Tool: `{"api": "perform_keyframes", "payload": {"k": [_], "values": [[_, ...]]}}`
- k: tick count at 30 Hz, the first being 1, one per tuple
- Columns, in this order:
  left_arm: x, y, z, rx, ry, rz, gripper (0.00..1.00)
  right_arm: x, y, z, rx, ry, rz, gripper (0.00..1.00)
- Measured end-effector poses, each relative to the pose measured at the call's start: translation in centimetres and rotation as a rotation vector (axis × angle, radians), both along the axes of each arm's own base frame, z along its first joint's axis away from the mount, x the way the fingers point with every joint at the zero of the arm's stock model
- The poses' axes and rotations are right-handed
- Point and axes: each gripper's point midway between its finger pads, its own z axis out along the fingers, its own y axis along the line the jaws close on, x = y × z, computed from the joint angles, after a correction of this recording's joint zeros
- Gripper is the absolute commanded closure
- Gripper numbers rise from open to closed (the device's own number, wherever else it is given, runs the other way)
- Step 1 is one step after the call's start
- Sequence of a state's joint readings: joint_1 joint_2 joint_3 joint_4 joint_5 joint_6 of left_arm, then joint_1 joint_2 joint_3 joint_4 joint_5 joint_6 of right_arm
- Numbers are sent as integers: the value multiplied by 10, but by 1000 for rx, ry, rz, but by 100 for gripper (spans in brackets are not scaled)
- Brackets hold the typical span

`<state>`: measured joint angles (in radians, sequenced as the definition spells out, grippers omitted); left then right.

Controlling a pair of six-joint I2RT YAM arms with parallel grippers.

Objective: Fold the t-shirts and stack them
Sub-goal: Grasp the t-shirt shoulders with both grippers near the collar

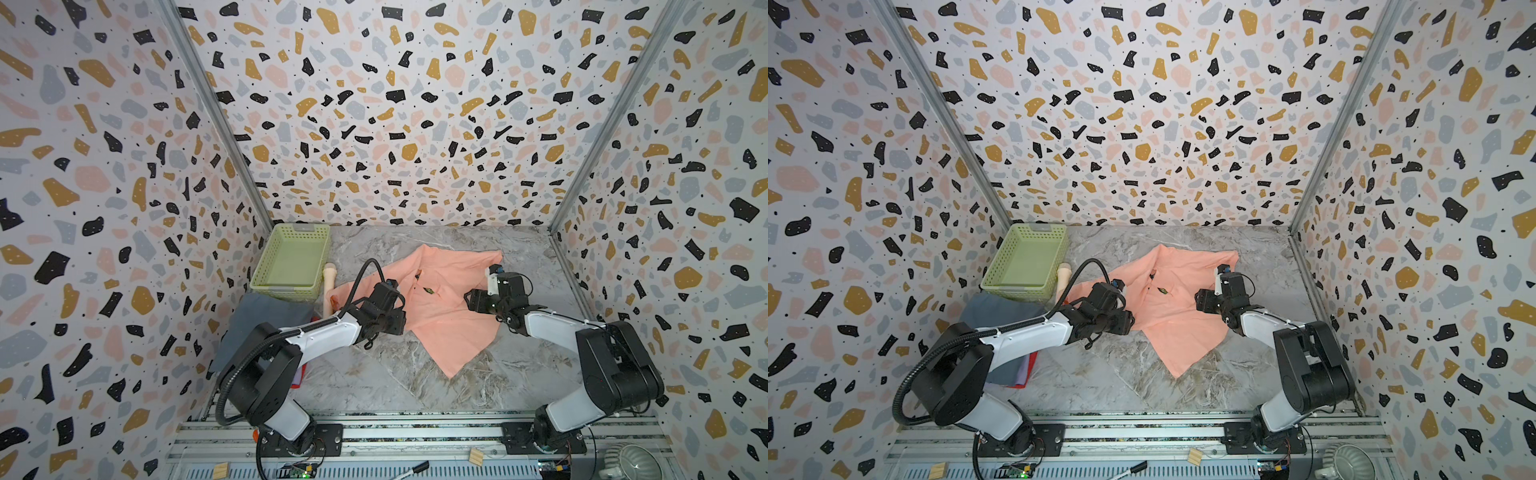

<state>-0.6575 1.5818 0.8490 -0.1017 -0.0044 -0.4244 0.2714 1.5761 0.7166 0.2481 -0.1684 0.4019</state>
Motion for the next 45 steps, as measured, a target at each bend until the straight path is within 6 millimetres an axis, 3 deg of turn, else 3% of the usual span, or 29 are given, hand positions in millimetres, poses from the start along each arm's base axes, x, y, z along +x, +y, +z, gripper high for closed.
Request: {"api": "perform_keyframes", "payload": {"k": [7, 13, 17, 25, 33, 42, 45], "values": [[11, 2, -27, 36, 10, 49, 42, 27, 9, -9, 13, -14, -1, 24], [20, 0, -33, 33, -1, 79, 58, 45, 18, -17, 32, -5, -2, 25], [22, 1, -32, 33, -10, 95, 75, 46, 24, -25, 37, 13, 7, 26], [25, 1, -18, 10, -38, 109, 95, 32, 45, -31, -21, 38, 30, 27], [30, -2, 23, -56, -116, 115, 100, 12, 57, -22, -59, 37, 47, 30], [41, 13, 103, -141, -291, 181, 100, 2, 55, -32, -110, 73, 39, 31], [44, 20, 122, -158, -334, 205, 100, 1, 57, -36, -118, 79, 42, 33]]}}
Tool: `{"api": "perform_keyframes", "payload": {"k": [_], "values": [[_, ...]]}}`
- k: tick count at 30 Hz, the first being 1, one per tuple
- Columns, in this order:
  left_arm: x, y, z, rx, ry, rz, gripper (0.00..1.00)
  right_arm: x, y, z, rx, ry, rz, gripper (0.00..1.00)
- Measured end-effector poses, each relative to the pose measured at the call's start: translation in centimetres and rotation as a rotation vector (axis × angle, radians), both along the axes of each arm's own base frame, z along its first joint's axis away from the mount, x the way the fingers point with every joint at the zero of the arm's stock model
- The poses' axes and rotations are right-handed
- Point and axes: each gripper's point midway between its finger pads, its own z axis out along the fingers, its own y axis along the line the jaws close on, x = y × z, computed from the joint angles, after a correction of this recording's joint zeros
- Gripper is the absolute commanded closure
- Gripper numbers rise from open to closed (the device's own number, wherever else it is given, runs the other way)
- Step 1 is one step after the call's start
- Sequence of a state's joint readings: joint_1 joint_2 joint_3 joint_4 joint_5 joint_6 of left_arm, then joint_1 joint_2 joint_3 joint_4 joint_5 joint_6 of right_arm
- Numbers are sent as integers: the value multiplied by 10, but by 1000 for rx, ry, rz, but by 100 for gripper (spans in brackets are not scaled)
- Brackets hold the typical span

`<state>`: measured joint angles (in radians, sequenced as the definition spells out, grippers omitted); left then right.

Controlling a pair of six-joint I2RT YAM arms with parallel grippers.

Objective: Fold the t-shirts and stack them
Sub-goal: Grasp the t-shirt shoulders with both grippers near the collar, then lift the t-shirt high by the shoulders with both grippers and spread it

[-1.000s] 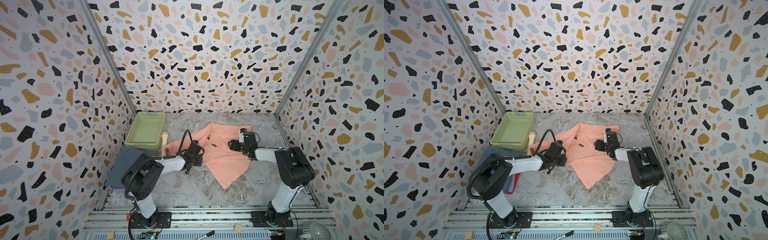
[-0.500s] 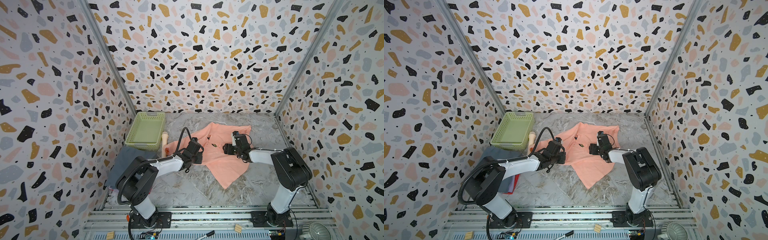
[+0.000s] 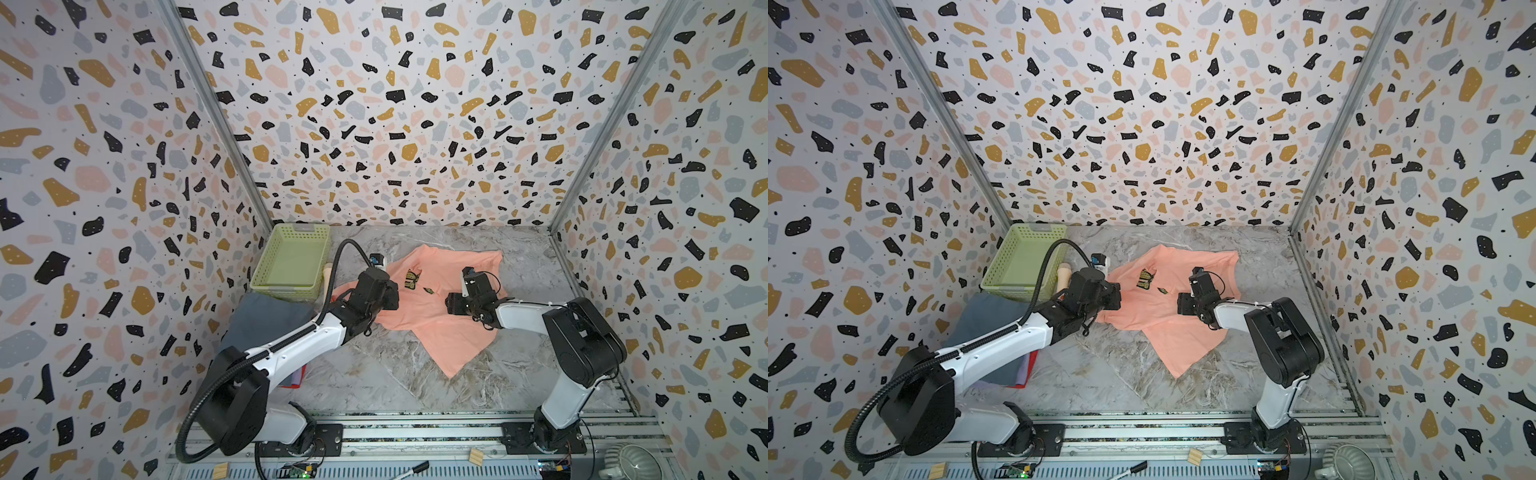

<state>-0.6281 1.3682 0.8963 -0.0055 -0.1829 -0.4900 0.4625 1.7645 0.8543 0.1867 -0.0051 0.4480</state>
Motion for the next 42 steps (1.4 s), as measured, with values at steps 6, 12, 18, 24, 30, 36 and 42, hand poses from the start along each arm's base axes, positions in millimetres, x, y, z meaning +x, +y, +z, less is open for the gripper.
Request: {"api": "perform_keyframes", "payload": {"k": [6, 12, 18, 24, 30, 36, 42], "values": [[4, 11, 13, -10, -32, 36, 100, 5, 3, -3, -34, -15, -1, 66], [6, 20, 23, -24, -53, 59, 100, 11, 2, -6, -57, -22, -17, 88], [9, 31, 34, -40, -76, 83, 100, 12, 0, -5, -72, -32, -19, 100], [7, 48, 52, -40, -114, 117, 100, 17, -1, 37, -56, -123, -21, 100], [-5, 71, 97, -29, -240, 151, 100, 18, -19, 180, 21, -443, -76, 100], [-29, 96, 186, -57, -461, 182, 100, -6, -66, 332, 39, -811, -192, 100], [-73, 114, 284, -115, -705, 150, 100, -54, -98, 472, 46, -1144, -242, 100]]}}
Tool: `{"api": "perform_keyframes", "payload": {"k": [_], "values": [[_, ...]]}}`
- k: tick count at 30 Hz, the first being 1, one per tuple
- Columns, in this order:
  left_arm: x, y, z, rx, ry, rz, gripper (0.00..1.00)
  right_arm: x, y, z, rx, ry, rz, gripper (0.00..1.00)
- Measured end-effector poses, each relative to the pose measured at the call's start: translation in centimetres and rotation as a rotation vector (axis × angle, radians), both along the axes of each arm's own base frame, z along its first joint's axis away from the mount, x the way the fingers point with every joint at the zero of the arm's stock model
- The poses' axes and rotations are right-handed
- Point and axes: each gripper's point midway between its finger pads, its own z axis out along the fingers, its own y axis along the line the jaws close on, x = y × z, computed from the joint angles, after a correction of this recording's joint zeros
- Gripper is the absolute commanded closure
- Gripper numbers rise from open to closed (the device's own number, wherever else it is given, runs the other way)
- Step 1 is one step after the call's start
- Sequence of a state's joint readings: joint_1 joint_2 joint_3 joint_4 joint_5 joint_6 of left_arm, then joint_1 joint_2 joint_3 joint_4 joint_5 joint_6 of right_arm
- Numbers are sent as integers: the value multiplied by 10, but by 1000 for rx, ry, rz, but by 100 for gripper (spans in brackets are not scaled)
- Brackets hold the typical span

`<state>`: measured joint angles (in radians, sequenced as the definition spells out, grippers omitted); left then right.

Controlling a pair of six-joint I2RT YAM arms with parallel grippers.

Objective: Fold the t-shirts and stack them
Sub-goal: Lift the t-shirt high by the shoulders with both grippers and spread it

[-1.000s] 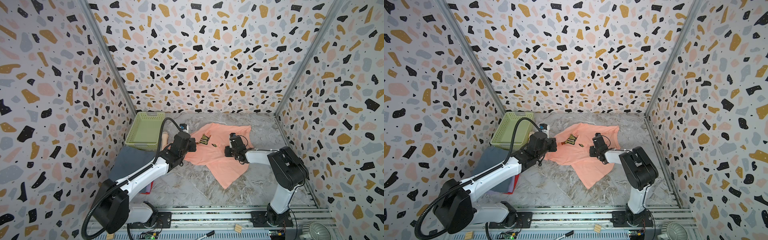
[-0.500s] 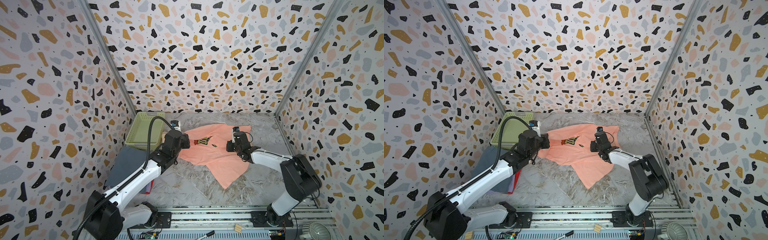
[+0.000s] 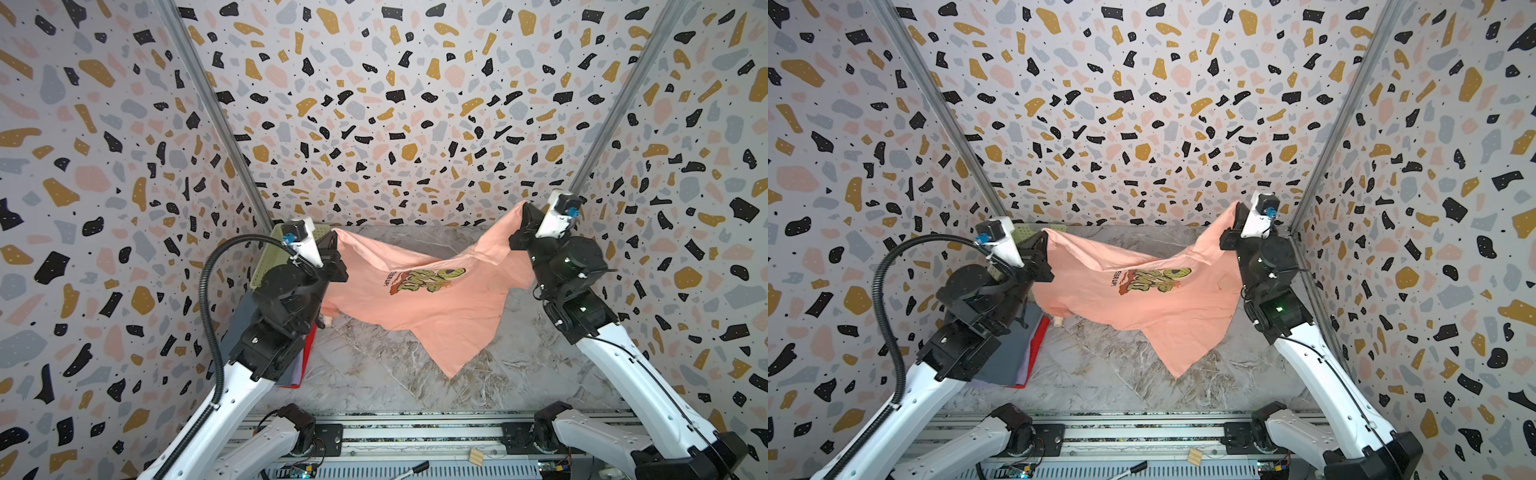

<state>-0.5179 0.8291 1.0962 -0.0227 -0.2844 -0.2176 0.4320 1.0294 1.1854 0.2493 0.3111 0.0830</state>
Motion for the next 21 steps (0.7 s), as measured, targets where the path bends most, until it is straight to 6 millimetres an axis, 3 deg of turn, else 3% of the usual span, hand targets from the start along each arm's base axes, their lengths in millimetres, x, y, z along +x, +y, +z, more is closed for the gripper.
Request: {"api": "perform_keyframes", "payload": {"k": [7, 9, 12, 17, 21], "values": [[-57, 10, 89, -21, -250, -91, 100, -72, -31, 134, -39, -342, -77, 100], [-69, 10, 104, -34, -300, -120, 100, -83, -35, 162, -60, -406, -106, 100], [-75, 7, 109, -42, -328, -152, 100, -93, -38, 194, -96, -481, -147, 100], [-57, -10, 91, -35, -269, -200, 100, -78, -32, 222, -165, -519, -199, 100], [-36, -23, 59, -32, -182, -213, 100, -36, -19, 199, -239, -435, -212, 100]]}}
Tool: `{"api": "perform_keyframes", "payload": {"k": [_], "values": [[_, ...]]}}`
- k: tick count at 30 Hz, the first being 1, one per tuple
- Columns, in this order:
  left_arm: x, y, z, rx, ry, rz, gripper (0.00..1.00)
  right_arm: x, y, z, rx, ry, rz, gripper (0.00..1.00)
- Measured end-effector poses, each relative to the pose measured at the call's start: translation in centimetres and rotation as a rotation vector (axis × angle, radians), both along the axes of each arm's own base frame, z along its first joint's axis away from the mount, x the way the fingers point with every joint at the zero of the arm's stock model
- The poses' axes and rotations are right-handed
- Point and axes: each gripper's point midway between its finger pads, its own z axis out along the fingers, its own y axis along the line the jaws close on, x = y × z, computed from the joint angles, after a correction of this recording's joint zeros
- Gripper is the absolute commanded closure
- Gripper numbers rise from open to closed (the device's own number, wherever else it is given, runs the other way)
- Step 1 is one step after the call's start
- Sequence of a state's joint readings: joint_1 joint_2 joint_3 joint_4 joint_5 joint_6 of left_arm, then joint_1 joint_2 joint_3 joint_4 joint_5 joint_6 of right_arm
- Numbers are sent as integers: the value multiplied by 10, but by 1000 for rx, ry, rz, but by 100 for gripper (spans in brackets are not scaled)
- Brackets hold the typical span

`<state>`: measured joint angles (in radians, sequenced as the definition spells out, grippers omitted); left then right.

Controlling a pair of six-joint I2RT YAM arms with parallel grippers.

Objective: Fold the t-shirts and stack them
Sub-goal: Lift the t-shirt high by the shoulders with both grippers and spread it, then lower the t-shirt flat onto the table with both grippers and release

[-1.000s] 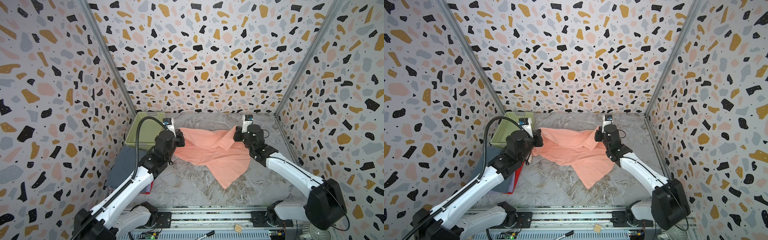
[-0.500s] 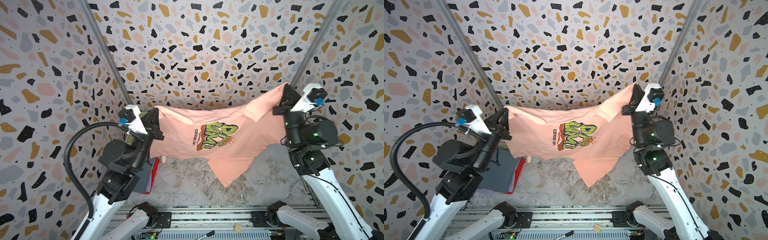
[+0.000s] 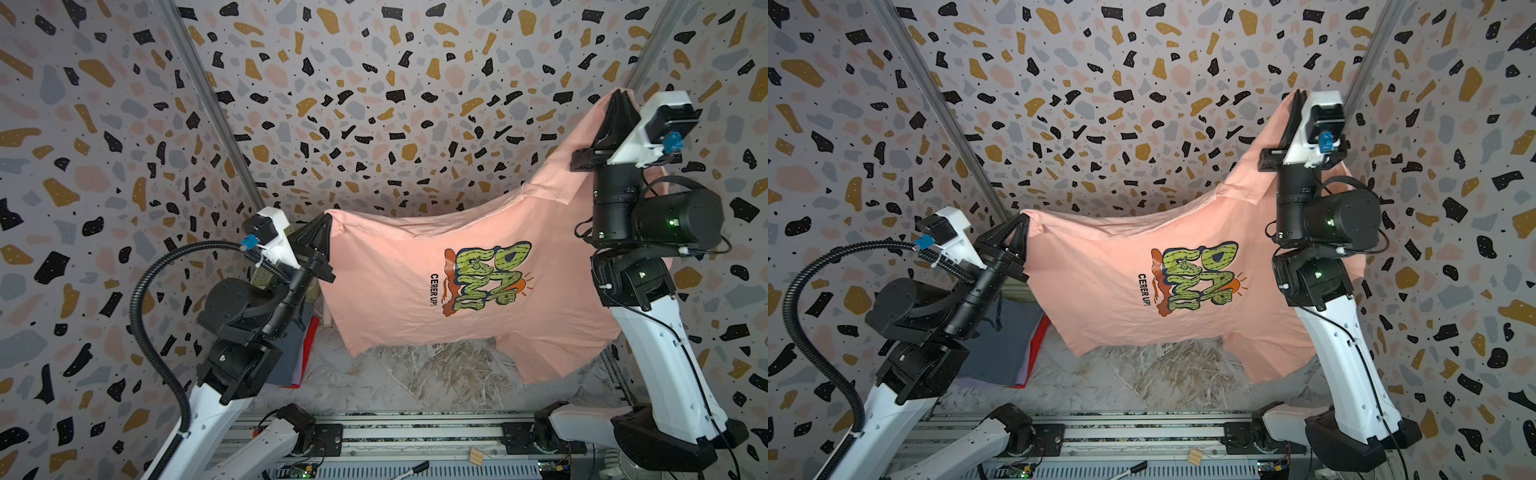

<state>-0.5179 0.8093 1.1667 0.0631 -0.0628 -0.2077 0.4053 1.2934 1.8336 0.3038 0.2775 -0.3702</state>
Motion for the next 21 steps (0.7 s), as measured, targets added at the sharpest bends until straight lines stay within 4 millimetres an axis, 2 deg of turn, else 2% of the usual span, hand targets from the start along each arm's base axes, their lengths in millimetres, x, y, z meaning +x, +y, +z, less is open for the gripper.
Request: {"api": "perform_keyframes", "payload": {"k": [3, 6, 7, 10, 14, 15, 16, 17, 18, 19, 20, 21], "values": [[20, -9, -29, 9, 77, 0, 100, 42, 3, -37, -41, 104, -32, 100], [45, -19, -59, 20, 152, 20, 100, 92, -10, -83, -52, 215, -61, 100], [55, -22, -72, 26, 183, 33, 100, 105, -14, -95, -48, 245, -64, 100], [94, -34, -118, 71, 295, 82, 100, 158, -26, -150, -30, 358, -76, 100], [151, -47, -192, 157, 451, 162, 98, 236, -25, -243, -15, 526, -40, 100], [167, -47, -212, 182, 494, 190, 96, 256, -23, -273, -12, 582, -26, 99], [184, -46, -229, 202, 532, 218, 87, 274, -22, -303, -8, 637, -19, 89], [199, -44, -244, 219, 564, 244, 75, 289, -21, -326, -3, 679, -8, 70], [220, -40, -258, 229, 599, 277, 60, 306, -20, -354, 3, 728, -3, 46], [233, -36, -267, 235, 622, 301, 50, 319, -19, -378, 7, 773, 3, 34], [253, -30, -276, 235, 646, 334, 39, 326, -19, -395, 8, 806, 5, 26], [266, -25, -282, 233, 662, 355, 33, 334, -20, -415, 12, 849, 3, 23]]}}
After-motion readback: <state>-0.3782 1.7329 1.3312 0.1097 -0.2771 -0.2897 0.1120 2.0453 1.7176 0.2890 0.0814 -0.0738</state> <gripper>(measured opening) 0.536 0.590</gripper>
